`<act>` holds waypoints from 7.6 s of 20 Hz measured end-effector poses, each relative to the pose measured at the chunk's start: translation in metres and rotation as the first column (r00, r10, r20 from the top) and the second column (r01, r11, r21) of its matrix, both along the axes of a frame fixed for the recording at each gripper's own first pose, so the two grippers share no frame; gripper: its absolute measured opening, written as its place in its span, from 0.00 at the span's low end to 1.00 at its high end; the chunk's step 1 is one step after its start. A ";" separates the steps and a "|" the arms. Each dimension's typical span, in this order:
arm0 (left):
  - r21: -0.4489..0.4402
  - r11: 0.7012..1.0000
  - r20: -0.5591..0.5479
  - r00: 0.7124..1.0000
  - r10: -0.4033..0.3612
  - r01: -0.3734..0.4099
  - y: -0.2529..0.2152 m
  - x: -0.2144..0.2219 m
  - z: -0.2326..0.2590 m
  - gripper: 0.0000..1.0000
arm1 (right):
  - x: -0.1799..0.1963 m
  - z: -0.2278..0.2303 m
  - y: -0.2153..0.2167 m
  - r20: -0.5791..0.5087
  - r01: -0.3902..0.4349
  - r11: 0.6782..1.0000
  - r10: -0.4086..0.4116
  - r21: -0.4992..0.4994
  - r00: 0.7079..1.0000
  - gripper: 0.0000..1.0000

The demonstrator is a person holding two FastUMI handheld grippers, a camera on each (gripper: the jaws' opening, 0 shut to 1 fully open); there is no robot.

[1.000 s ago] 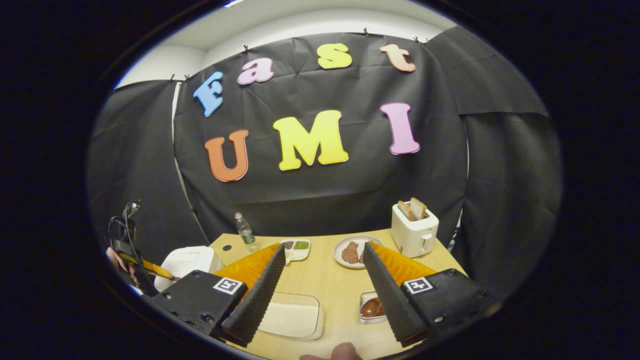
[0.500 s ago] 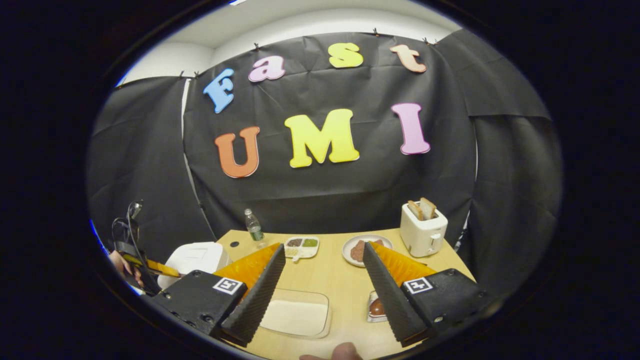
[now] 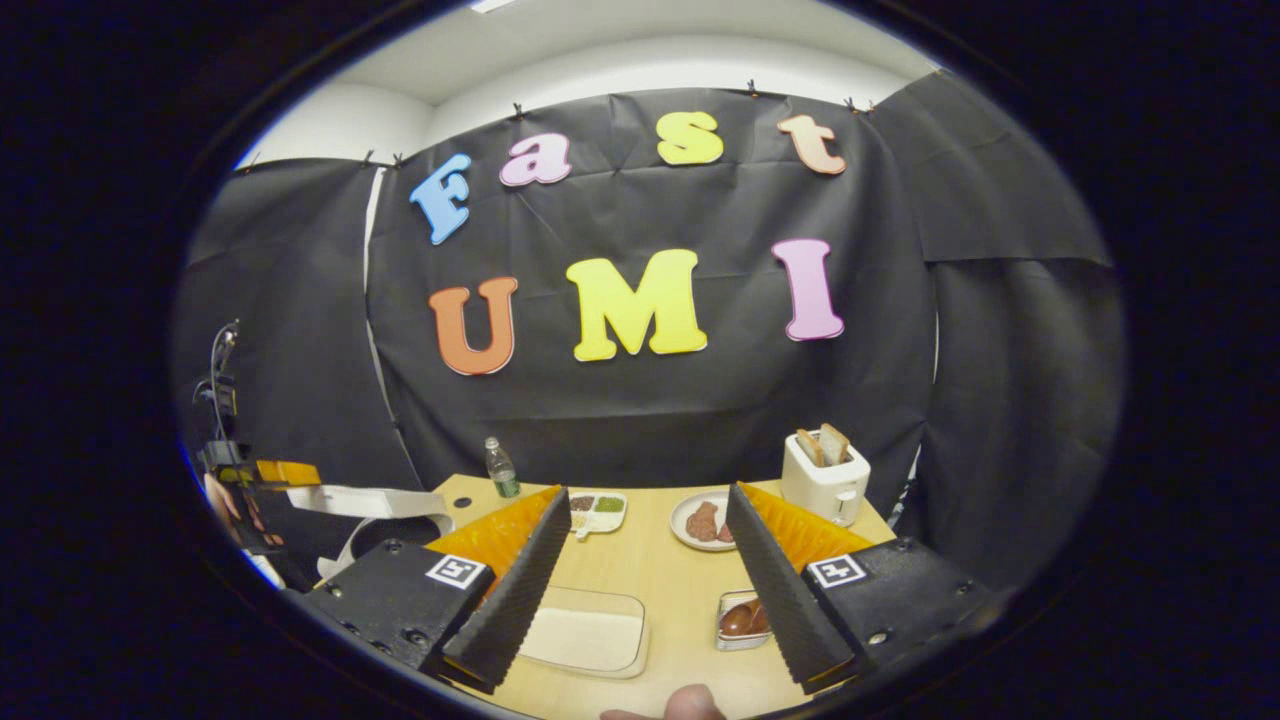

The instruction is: Close the left gripper, press the button to open the rice cooker; take a wooden spoon from the chopstick holder with the right hand, scoop a spoonful of rice and pour it into the rice cooker, then put the wooden spoon back into the chopstick holder.

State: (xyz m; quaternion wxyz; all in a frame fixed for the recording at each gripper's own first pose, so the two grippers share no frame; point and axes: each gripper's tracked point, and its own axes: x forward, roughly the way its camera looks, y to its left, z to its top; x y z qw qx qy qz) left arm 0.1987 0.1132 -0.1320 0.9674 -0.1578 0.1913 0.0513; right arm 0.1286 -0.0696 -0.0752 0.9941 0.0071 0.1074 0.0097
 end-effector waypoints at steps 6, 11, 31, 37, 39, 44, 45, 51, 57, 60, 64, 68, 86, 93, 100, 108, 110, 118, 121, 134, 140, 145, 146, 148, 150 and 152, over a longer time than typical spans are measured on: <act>0.080 0.997 0.066 0.998 -0.006 0.001 -0.001 0.002 0.027 0.35 | -0.019 0.010 -0.008 0.029 0.010 1.000 -0.009 -0.014 1.000 1.00; 0.141 0.990 0.133 0.991 0.012 -0.031 -0.009 -0.014 0.055 0.83 | -0.026 -0.008 -0.021 0.007 0.014 1.000 -0.014 0.000 1.000 1.00; 0.247 0.957 0.242 0.966 0.090 -0.151 -0.061 -0.078 0.094 0.94 | 0.044 -0.172 -0.137 -0.275 0.016 0.998 -0.001 0.053 0.962 0.99; 0.243 0.952 0.209 0.969 0.134 -0.184 -0.089 -0.085 0.081 0.94 | 0.082 -0.233 -0.152 -0.392 -0.017 0.993 0.061 0.116 0.918 0.85; 0.262 0.947 0.196 0.971 0.136 -0.185 -0.098 -0.091 0.076 0.94 | 0.093 -0.251 -0.158 -0.428 -0.011 0.991 0.068 0.134 0.901 0.90; 0.289 0.933 0.159 0.972 0.174 -0.214 -0.089 -0.102 0.072 0.94 | 0.119 -0.276 -0.158 -0.471 -0.016 0.985 0.095 0.171 0.877 0.71; 0.283 0.935 0.148 0.973 0.179 -0.214 -0.087 -0.101 0.070 0.94 | 0.120 -0.277 -0.155 -0.475 -0.023 0.983 0.109 0.183 0.873 0.59; 0.254 0.944 0.167 0.971 0.171 -0.210 -0.078 -0.099 0.072 0.94 | 0.106 -0.265 -0.157 -0.469 0.002 0.981 0.090 0.193 0.879 0.33; 0.243 0.954 0.172 0.976 0.136 -0.176 -0.068 -0.103 0.073 0.94 | 0.080 -0.254 -0.150 -0.481 0.050 0.978 0.055 0.201 0.875 0.19; 0.242 0.957 0.179 0.977 0.118 -0.160 -0.059 -0.106 0.074 0.94 | 0.079 -0.248 -0.145 -0.479 0.051 0.987 0.028 0.151 0.878 0.15; 0.251 0.958 0.197 0.976 0.091 -0.140 -0.037 -0.108 0.074 0.94 | 0.081 -0.227 -0.144 -0.443 0.114 0.987 -0.053 0.112 0.895 0.09; 0.230 0.966 0.214 0.975 0.066 -0.116 -0.013 -0.105 0.080 0.94 | 0.081 -0.173 -0.131 -0.349 0.142 0.989 -0.121 0.034 0.929 0.09; 0.322 0.936 0.198 0.977 0.079 -0.141 0.079 -0.152 0.060 0.94 | 0.054 -0.234 0.053 -0.379 0.046 0.992 -0.086 -0.115 0.922 0.09; 0.318 0.927 0.177 0.973 0.148 -0.199 0.089 -0.178 0.057 0.94 | 0.054 -0.263 0.094 -0.349 -0.057 0.975 -0.022 -0.213 0.937 0.09; 0.339 0.915 0.158 0.972 0.171 -0.216 0.075 -0.198 0.050 0.94 | 0.053 -0.277 0.152 -0.405 -0.162 0.987 0.154 0.014 0.901 0.09; 0.320 0.918 0.150 0.969 0.196 -0.235 0.060 -0.208 0.050 0.94 | 0.054 -0.281 0.134 -0.508 0.061 0.890 0.201 0.452 0.838 0.09; 0.320 0.917 0.156 0.968 0.196 -0.237 0.055 -0.206 0.055 0.94 | 0.057 -0.287 0.122 -0.518 0.127 0.836 0.204 0.534 0.831 0.09; 0.316 0.926 0.150 0.975 0.165 -0.205 0.023 -0.185 0.062 0.94 | 0.056 -0.247 0.072 -0.436 0.178 0.679 0.229 0.712 0.870 0.09; 0.349 0.919 0.151 0.979 0.136 -0.182 0.010 -0.180 0.061 0.94 | 0.057 -0.213 0.051 -0.379 0.155 0.634 0.233 0.758 0.896 0.09; 0.322 0.923 0.202 0.968 0.151 -0.211 -0.006 -0.204 0.065 0.95 | 0.098 -0.087 0.182 -0.208 -0.127 0.581 0.476 0.804 0.854 0.09; 0.338 0.913 0.209 0.964 0.166 -0.230 0.006 -0.224 0.073 0.95 | 0.121 -0.097 0.284 -0.212 -0.251 0.631 0.564 0.734 0.798 0.09; 0.309 0.928 0.239 0.961 0.138 -0.210 0.004 -0.233 0.081 0.95 | 0.141 -0.139 0.333 -0.293 -0.299 0.732 0.562 0.612 0.774 0.09; 0.303 0.930 0.240 0.961 0.139 -0.210 0.004 -0.234 0.081 0.95 | 0.145 -0.145 0.339 -0.307 -0.313 0.755 0.555 0.576 0.773 0.09; 0.306 0.927 0.233 0.961 0.147 -0.216 0.009 -0.236 0.077 0.95 | 0.150 -0.152 0.350 -0.313 -0.363 0.797 0.544 0.482 0.779 0.09; 0.307 0.925 0.227 0.962 0.155 -0.222 0.014 -0.238 0.075 0.95 | 0.153 -0.151 0.361 -0.299 -0.422 0.826 0.538 0.375 0.788 0.09; 0.307 0.924 0.223 0.961 0.164 -0.229 0.020 -0.238 0.073 0.95 | 0.154 -0.151 0.370 -0.280 -0.470 0.838 0.538 0.276 0.795 0.09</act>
